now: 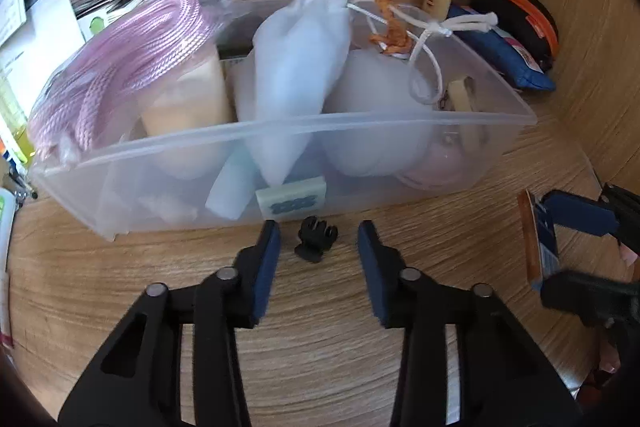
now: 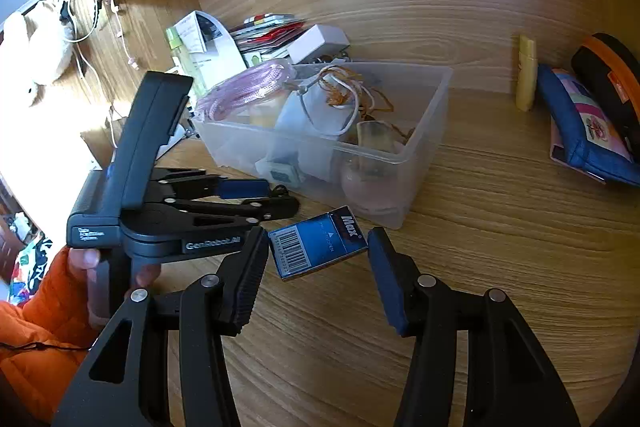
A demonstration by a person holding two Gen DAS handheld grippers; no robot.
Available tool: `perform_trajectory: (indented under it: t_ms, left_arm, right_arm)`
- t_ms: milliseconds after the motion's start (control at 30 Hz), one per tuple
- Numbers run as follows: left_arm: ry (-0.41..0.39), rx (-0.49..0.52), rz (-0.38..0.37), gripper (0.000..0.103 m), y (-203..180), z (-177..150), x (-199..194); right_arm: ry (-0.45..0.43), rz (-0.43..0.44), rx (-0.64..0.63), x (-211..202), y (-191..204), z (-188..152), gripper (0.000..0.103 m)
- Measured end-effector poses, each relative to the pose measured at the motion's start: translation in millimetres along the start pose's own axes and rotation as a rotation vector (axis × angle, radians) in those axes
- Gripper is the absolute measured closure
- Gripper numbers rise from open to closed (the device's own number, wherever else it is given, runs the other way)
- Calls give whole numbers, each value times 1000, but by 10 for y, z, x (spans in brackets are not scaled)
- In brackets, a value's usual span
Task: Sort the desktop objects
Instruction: 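Grasp the small black clip with the left gripper, then drop the black clip into the bin while the right gripper drops the blue card in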
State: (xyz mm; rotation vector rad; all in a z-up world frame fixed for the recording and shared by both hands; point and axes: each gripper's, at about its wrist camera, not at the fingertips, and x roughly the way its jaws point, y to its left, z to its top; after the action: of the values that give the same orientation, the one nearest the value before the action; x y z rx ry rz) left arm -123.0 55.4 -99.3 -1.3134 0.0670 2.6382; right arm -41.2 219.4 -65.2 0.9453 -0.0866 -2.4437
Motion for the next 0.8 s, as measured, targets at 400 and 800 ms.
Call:
perform_trajectory:
  t_ms: [400, 800]
  left_arm:
    - [-54, -3, -11, 85, 37, -3, -183]
    - [-164, 28, 22, 85, 107, -36, -533]
  right_arm:
    - [-4, -15, 0, 7, 40, 20, 55]
    - [-59, -73, 1, -155, 74, 187, 55]
